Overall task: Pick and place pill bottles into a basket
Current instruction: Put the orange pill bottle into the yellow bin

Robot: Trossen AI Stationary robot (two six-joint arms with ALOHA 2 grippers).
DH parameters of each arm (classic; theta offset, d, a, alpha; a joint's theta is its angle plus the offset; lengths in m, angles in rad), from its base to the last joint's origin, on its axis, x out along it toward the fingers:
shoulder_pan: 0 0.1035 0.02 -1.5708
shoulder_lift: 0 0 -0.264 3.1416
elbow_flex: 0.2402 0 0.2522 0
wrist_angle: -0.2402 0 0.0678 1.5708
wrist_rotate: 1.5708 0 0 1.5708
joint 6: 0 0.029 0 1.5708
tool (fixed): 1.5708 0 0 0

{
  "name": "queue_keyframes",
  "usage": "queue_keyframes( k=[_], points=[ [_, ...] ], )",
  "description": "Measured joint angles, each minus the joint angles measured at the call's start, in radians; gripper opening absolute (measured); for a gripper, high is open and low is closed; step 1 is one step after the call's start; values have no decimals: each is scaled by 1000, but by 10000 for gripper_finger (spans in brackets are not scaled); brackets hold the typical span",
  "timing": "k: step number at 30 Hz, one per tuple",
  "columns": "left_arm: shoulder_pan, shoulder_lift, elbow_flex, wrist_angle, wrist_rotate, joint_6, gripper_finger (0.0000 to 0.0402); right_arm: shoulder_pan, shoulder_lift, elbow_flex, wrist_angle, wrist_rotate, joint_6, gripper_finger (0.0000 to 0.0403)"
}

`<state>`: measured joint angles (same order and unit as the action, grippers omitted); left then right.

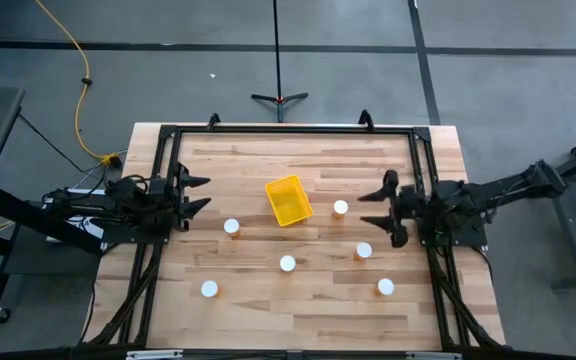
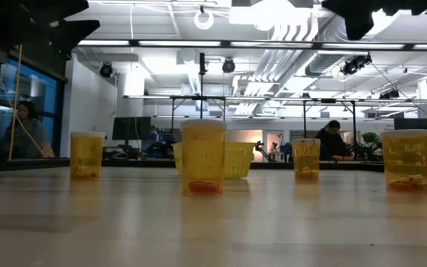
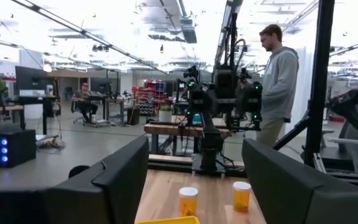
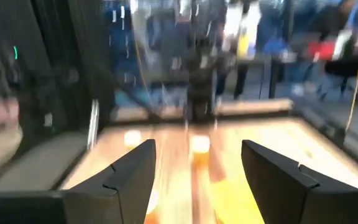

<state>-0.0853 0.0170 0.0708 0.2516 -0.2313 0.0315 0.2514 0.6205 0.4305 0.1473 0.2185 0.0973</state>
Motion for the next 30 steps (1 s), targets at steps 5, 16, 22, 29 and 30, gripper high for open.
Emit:
queue_keyframes(
  k=[5,16,22,29,30],
  points=[
    [0,0,0,1,-12,28,282,46,79,74,-236,54,74,223],
    [0,0,0,0,-95,49,296,127,193,186,-512,-10,405,220],
    [0,0,0,0,-95,51,296,162,235,209,-637,27,578,221],
    [0,0,0,-16,-95,52,292,177,310,210,-644,6,658,222],
    [0,0,0,-16,-95,53,292,177,319,210,-646,7,672,222]
  ],
)
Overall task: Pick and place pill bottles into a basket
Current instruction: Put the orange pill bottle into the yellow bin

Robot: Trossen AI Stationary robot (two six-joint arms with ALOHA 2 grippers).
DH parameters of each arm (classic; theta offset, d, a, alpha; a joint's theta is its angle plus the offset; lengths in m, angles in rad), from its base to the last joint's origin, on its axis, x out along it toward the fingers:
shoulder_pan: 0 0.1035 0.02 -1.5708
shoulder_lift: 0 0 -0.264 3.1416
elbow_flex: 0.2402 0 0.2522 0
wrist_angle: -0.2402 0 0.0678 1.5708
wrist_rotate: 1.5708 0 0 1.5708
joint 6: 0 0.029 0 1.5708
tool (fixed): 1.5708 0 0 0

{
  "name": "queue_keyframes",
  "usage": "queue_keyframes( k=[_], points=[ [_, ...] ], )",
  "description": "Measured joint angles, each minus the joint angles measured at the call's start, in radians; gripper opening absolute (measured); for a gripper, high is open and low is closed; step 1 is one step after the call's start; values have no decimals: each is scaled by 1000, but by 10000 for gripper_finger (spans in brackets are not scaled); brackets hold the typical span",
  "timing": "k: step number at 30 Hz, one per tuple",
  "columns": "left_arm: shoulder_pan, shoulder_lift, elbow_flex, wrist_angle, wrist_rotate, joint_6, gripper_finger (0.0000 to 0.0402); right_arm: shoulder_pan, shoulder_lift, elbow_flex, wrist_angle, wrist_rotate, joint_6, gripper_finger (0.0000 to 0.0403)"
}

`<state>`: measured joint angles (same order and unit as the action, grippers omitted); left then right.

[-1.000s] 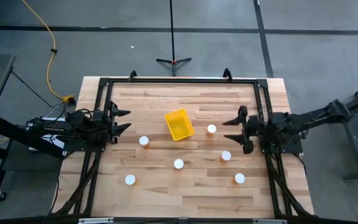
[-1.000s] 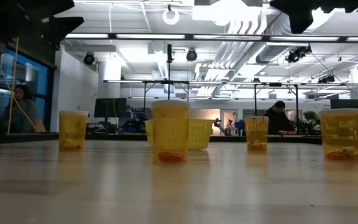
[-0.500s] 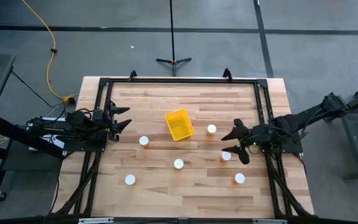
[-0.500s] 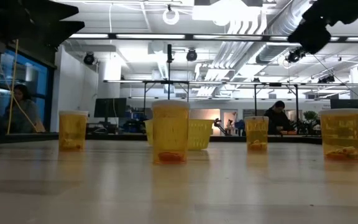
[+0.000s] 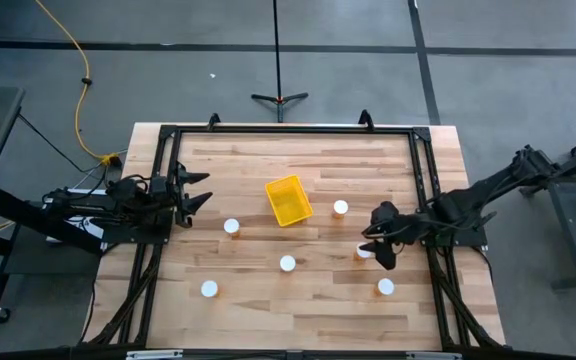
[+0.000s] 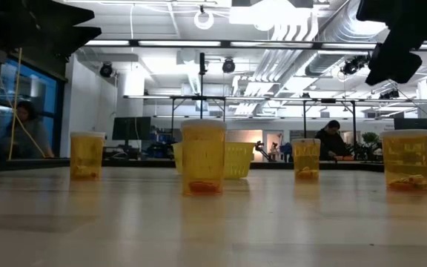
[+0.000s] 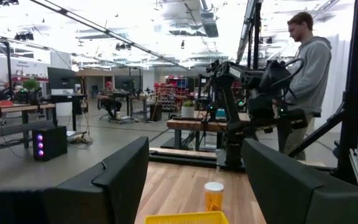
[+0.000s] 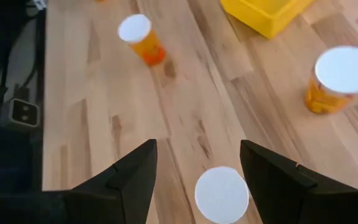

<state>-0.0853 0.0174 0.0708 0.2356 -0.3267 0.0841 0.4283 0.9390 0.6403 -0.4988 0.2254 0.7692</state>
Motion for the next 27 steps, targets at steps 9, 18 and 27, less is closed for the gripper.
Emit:
queue_keyframes(
  k=[9,18,27],
  points=[
    [0,0,0,0,-1,0,291,-17,31,0,-31,2,173,219],
    [0,0,0,-12,-1,-2,292,17,23,0,-138,-36,218,220],
    [0,0,0,-29,-1,-48,291,102,19,29,-236,-73,245,220]
  ],
)
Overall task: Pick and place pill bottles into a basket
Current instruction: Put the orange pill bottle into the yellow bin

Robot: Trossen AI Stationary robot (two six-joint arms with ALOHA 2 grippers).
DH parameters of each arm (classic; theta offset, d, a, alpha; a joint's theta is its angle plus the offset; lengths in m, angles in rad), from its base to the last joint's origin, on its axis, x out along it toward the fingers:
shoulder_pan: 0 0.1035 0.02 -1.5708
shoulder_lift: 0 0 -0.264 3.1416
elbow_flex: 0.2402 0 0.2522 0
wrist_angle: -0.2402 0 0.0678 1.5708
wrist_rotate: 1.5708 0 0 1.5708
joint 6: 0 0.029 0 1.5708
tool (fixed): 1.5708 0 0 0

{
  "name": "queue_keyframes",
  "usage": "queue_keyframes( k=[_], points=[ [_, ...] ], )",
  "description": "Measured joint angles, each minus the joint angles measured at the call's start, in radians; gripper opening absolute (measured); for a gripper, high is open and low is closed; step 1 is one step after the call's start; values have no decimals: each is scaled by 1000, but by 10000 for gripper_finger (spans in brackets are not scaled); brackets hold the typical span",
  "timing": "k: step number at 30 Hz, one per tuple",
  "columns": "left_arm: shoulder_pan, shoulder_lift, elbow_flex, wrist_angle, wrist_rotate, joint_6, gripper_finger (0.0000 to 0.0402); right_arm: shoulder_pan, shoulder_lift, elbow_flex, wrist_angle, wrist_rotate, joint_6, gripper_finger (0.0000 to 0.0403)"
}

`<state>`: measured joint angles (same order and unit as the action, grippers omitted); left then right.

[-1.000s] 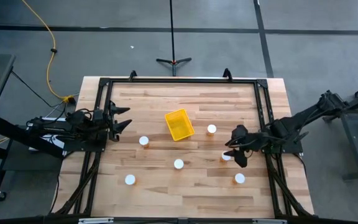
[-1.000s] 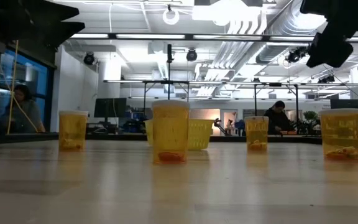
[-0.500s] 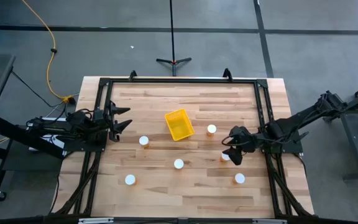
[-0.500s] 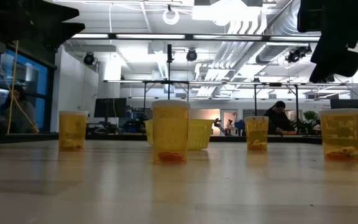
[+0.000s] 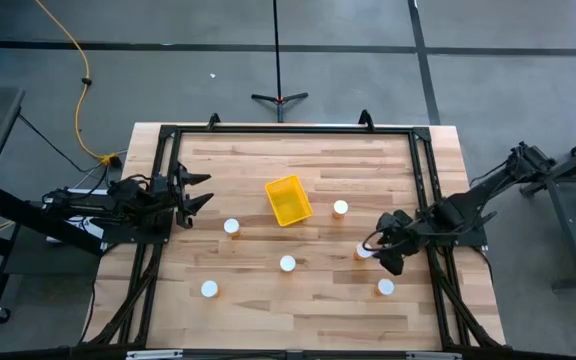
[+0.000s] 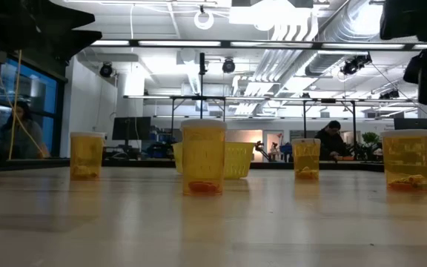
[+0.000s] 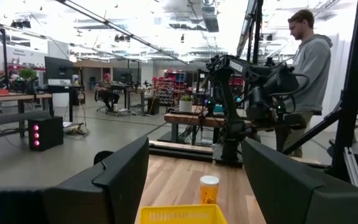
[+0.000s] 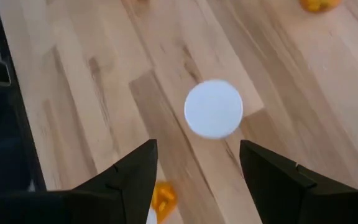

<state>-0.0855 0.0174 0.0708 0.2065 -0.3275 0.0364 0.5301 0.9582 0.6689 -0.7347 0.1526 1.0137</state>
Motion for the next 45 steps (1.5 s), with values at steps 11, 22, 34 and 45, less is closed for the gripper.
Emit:
queue_keyframes(
  k=[11,22,34,45],
  points=[
    [0,0,0,-34,0,-16,291,63,0,-50,-127,1,0,220],
    [0,0,0,-30,0,-13,291,51,5,-164,42,-24,16,233],
    [0,0,0,-30,0,-8,291,39,12,-247,241,83,-112,304],
    [0,0,0,-30,0,-8,291,52,86,-247,312,144,-244,303]
  ],
)
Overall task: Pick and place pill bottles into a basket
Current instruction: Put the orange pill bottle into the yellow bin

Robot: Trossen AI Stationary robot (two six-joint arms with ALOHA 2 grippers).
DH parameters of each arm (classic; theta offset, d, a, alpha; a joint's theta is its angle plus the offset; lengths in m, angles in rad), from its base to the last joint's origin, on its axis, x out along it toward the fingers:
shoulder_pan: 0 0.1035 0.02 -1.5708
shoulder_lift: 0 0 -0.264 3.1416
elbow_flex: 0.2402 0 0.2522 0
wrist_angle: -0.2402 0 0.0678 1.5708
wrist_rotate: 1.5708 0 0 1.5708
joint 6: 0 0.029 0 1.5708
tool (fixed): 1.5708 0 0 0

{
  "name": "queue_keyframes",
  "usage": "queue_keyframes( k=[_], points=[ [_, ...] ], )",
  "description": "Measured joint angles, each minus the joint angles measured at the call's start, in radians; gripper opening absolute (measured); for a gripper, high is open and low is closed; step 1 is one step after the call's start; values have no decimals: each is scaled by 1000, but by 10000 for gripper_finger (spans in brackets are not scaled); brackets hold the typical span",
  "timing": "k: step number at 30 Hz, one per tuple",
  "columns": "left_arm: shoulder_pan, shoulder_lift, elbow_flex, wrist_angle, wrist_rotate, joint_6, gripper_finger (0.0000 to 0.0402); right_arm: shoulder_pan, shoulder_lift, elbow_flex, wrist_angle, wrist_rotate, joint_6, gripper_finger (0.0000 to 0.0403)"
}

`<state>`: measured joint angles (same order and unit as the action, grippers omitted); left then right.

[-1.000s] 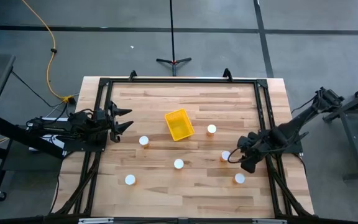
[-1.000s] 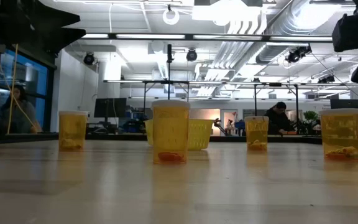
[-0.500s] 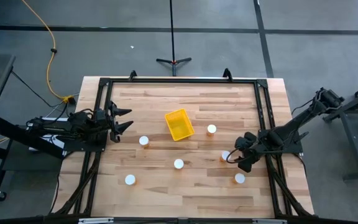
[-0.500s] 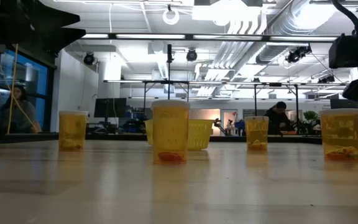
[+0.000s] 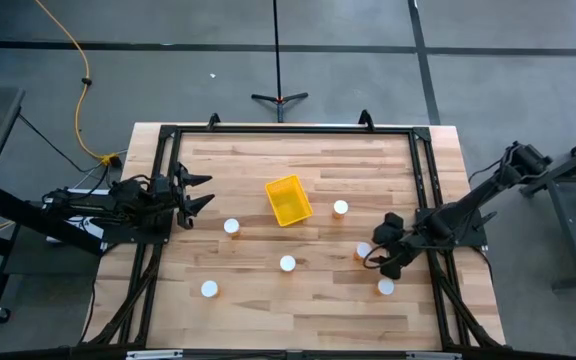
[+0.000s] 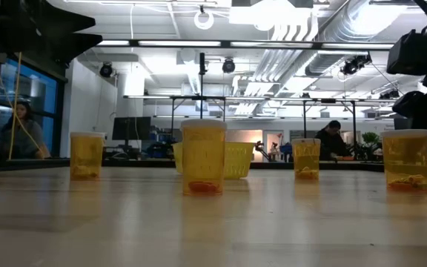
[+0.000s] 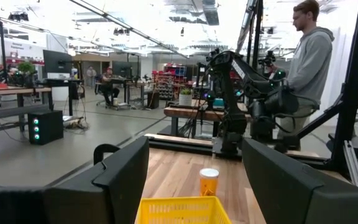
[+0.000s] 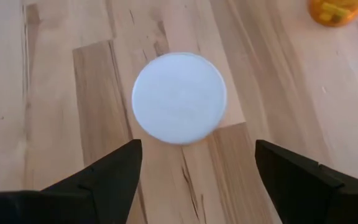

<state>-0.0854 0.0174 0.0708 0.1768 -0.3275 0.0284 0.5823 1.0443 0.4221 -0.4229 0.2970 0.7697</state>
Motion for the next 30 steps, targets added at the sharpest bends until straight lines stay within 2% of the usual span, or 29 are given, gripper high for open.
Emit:
queue_keyframes(
  k=[12,17,30],
  points=[
    [0,0,0,0,0,0,291,0,114,0,129,38,-53,303],
    [0,0,0,0,0,0,292,0,121,0,170,91,-56,303],
    [0,0,0,0,0,0,291,0,121,0,181,81,-97,303]
  ],
)
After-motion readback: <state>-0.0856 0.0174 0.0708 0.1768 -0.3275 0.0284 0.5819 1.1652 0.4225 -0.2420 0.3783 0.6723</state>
